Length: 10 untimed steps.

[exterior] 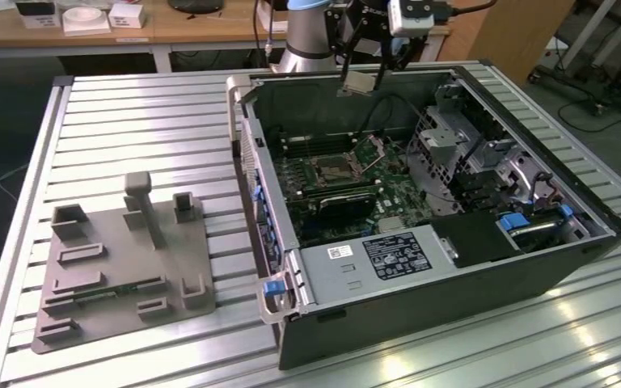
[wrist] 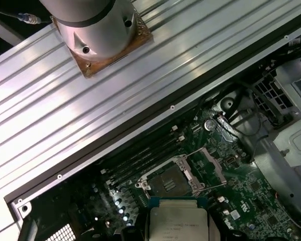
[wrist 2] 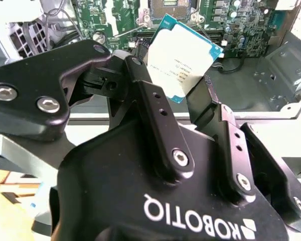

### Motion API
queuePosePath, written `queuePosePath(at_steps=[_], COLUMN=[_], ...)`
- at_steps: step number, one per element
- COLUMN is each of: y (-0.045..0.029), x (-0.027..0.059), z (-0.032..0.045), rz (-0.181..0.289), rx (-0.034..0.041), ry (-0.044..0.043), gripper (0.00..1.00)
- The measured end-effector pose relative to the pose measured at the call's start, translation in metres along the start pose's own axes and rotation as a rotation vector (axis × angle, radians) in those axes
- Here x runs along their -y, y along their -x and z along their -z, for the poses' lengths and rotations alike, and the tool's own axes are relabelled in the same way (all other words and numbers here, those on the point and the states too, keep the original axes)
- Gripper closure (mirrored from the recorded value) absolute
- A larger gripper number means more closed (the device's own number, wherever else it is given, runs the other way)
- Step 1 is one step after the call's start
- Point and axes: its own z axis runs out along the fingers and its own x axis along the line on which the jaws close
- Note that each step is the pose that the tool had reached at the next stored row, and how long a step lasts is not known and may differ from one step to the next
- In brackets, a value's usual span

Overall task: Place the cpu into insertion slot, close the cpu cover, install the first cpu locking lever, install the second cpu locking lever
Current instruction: 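Place the cpu into insertion slot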

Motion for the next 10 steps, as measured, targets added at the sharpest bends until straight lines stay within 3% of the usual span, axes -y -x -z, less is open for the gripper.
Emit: queuePosePath(at_steps=[10], y=[0.0000], x=[0.0001], z=[-0.0008], rz=[-0.100], rx=[0.0089], ry=[0.0019], gripper=[0.46])
